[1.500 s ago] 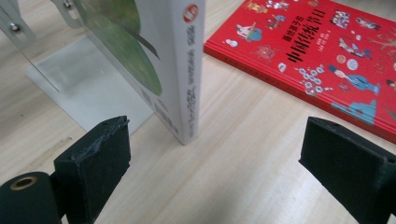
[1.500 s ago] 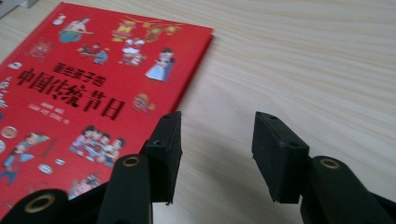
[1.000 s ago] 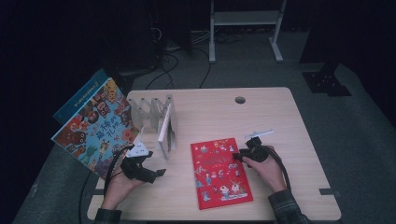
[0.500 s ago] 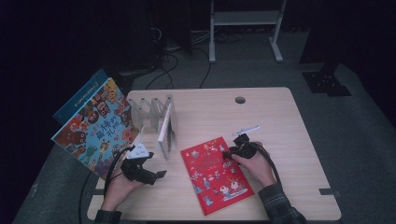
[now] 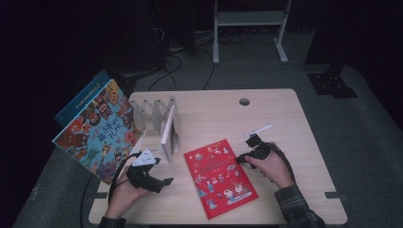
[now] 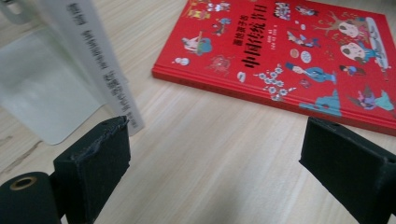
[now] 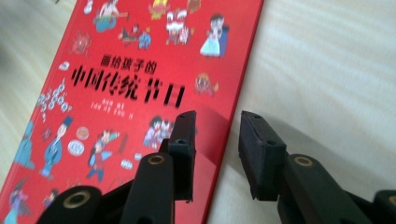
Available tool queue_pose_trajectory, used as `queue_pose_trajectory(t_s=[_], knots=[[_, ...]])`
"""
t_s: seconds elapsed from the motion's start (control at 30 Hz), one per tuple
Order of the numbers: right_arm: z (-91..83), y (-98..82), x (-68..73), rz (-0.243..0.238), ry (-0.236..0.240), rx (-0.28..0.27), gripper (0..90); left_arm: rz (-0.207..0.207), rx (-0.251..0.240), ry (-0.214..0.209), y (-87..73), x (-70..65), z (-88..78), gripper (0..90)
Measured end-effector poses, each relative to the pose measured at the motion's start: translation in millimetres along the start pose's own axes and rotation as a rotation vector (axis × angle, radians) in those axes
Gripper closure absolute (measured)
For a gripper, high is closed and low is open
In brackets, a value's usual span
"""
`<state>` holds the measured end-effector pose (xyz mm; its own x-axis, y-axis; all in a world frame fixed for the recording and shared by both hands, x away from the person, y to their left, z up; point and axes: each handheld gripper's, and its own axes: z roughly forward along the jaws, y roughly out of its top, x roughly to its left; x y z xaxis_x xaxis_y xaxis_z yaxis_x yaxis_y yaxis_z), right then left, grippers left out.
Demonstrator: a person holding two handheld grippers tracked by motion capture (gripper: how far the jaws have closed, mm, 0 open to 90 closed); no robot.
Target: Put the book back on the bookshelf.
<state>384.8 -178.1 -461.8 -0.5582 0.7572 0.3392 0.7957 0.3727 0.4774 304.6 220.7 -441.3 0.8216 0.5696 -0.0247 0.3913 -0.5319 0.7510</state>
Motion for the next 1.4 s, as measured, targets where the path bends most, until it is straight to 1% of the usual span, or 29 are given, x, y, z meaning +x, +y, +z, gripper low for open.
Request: queue_pose_trajectory(t_s=[0.13, 0.3, 0.37, 0.47, 0.63, 0.83, 0.97, 1.0, 1.03, 1.07, 1.1, 1.13, 1.2, 1.3, 1.4], knots=[[1.0, -2.2, -4.0, 0.03, 0.021, 0.056, 66.9, 0.011, 0.007, -0.014, 1.3, -5.3, 4.2, 6.9], [6.3, -3.5, -6.7, 0.043, 0.049, 0.102, 67.5, 0.018, 0.015, -0.02, 1.9, -7.4, 6.4, 7.0], [7.9, -3.2, -6.8, 0.063, 0.082, 0.112, 67.7, 0.017, 0.015, -0.021, 1.6, -7.5, 6.7, 7.0], [9.0, -2.7, -6.8, 0.069, 0.089, 0.116, 67.5, 0.018, 0.019, -0.022, 1.1, -7.1, 7.3, 7.0], [9.1, -2.4, -10.5, 0.088, 0.115, 0.125, 68.0, 0.017, 0.026, -0.03, 0.9, -8.7, 11.3, 7.0], [8.3, -2.3, -11.1, 0.095, 0.124, 0.123, 68.0, 0.029, 0.038, -0.04, 2.3, -11.4, 14.7, 7.0], [2.0, -1.0, -10.4, 0.1, 0.154, 0.103, 68.7, 0.032, 0.042, -0.043, 2.7, -11.7, 15.0, 6.9], [-1.3, 0.2, -9.3, 0.096, 0.183, 0.086, 68.7, 0.032, 0.041, -0.043, 2.6, -11.7, 15.0, 6.9], [-3.4, 1.2, -7.7, 0.095, 0.19, 0.081, 68.7, 0.03, 0.039, -0.044, 2.5, -11.5, 14.9, 6.9], [-5.3, 2.6, -5.5, 0.089, 0.181, 0.08, 68.6, 0.029, 0.041, -0.042, 2.3, -11.0, 14.8, 6.9], [-6.3, 4.0, -4.7, 0.084, 0.158, 0.084, 68.5, 0.029, 0.04, -0.041, 2.1, -10.8, 14.7, 6.9], [-5.9, 4.6, -5.7, 0.083, 0.15, 0.089, 68.4, 0.027, 0.039, -0.041, 1.8, -10.8, 14.6, 6.9], [-3.0, 4.6, -9.8, 0.097, 0.141, 0.107, 68.3, 0.028, 0.04, -0.042, 1.8, -10.6, 14.1, 6.9], [1.7, 3.4, -12.9, 0.113, 0.145, 0.124, 68.0, 0.027, 0.038, -0.043, 1.7, -10.3, 14.5, 6.9], [8.4, 2.1, -15.0, 0.12, 0.157, 0.145, 68.0, 0.027, 0.04, -0.043, 1.6, -10.3, 14.8, 6.9]])
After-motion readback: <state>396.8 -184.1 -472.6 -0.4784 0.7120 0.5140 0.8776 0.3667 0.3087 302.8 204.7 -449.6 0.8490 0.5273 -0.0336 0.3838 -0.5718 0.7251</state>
